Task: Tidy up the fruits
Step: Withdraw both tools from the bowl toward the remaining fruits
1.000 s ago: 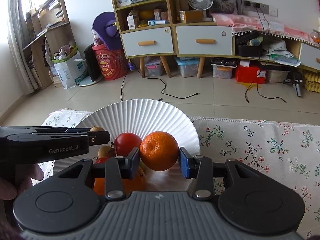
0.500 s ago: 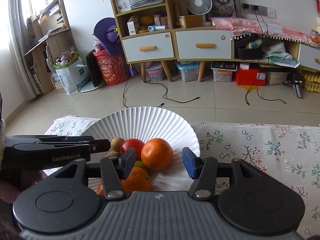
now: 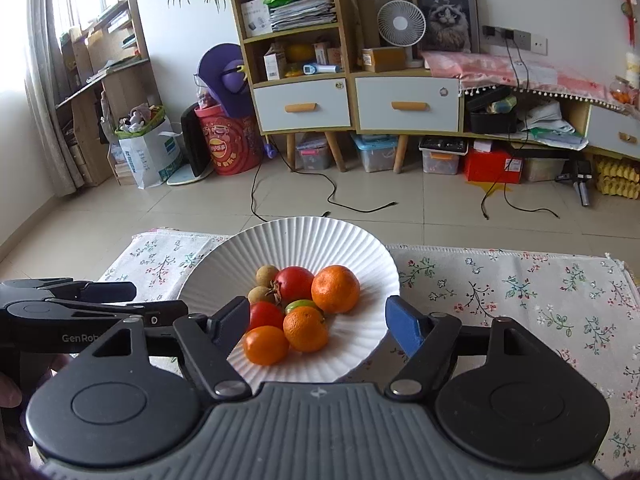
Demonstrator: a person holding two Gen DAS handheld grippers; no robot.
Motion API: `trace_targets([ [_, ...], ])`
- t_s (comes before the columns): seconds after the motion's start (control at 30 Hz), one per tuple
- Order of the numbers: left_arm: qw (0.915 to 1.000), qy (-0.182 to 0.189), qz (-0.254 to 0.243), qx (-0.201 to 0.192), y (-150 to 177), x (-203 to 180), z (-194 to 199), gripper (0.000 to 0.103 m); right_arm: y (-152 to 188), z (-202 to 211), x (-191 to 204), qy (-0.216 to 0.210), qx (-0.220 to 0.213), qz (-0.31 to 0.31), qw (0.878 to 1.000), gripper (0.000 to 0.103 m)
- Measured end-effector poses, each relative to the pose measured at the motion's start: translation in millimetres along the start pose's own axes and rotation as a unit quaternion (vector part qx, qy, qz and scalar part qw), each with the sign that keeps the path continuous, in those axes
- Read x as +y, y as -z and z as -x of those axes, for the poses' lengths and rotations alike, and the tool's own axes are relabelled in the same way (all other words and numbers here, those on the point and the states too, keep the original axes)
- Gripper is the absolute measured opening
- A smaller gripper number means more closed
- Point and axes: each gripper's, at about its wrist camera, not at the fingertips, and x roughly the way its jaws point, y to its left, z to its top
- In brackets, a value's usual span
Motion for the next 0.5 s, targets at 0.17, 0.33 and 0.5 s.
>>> trace_targets([
  [0.17,0.9999,-0.002,-0.010,0.000,5,1,18,0.087,3,12,5,-0.001,-0.004,0.000,1.000,0.079],
  [0.33,0.9999,-0.002,-0.016,-0.006,13,3,33,0.094,8,21,12,-0.001,-0.010,0.002,1.000,0.084],
  [0.5,0.9997,-0.008,-0.020,-0.008,26,9,41,0.098,18,28,20,-0.007,-0.015,0.011,1.000,0.090],
])
